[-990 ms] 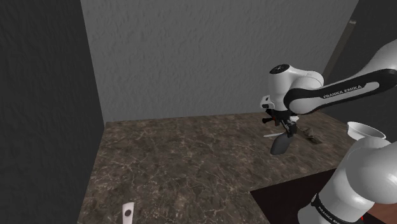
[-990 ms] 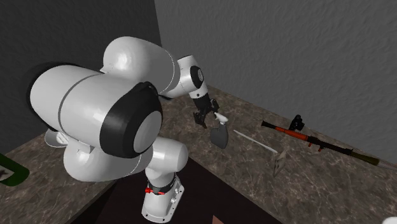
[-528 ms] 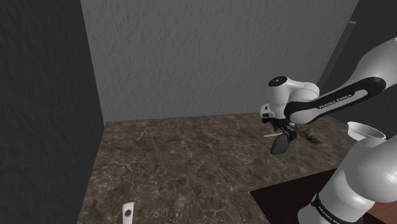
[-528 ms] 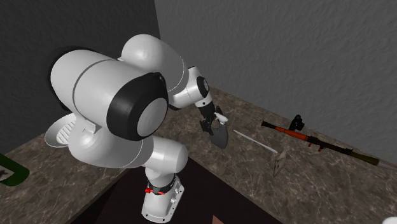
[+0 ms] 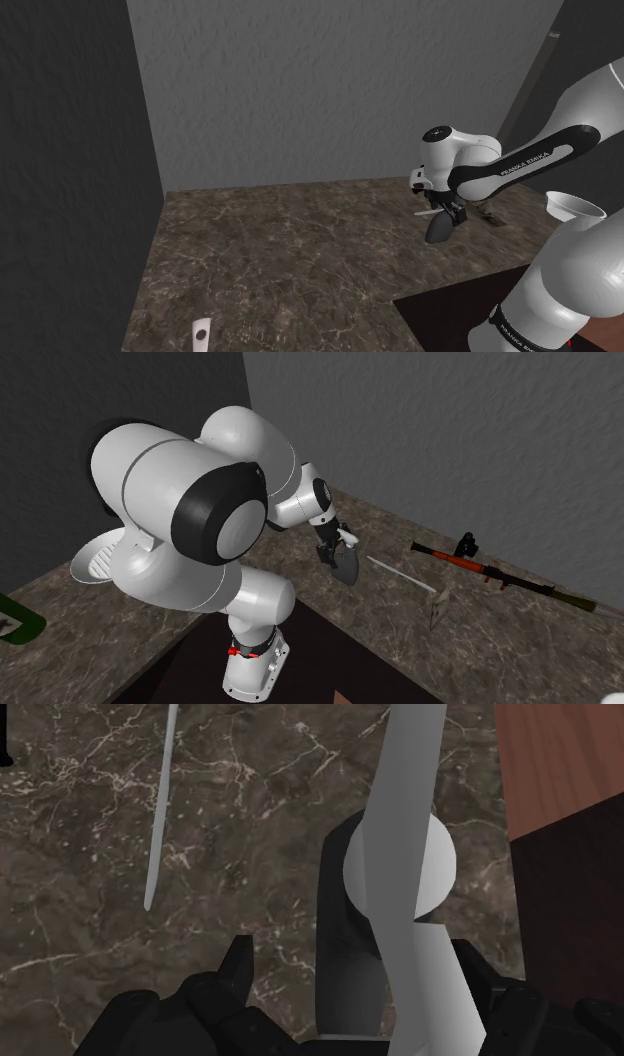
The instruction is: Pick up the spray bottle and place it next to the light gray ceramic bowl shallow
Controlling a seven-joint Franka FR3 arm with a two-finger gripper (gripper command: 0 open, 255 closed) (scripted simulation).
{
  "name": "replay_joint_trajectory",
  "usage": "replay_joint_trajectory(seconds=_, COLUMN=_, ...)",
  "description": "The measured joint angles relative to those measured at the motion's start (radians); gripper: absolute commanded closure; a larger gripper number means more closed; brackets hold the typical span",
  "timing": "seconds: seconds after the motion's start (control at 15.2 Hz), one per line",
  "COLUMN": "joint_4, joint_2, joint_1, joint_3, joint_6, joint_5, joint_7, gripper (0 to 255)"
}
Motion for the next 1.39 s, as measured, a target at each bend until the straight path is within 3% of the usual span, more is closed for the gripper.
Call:
replay_joint_trajectory(seconds=0.07, joint_4=0.0, joint_2=0.0, joint_1=0.0, joint_3=0.0, joint_6=0.0, joint_5=0.0, joint_7=0.0, gripper=0)
replay_joint_trajectory(seconds=0.13, joint_4=0.0, joint_2=0.0, joint_1=0.0, joint_3=0.0, joint_6=0.0, joint_5=0.0, joint_7=0.0, gripper=255)
replay_joint_trajectory(seconds=0.79, joint_4=0.0, joint_2=0.0, joint_1=0.0, joint_3=0.0, joint_6=0.0, joint_5=0.0, joint_7=0.0, gripper=255)
replay_joint_trajectory(seconds=1.39, joint_4=0.03, joint_2=-0.112, joint_1=0.014, joint_3=0.023, joint_6=-0.127, joint_5=0.062, joint_7=-0.078, gripper=255)
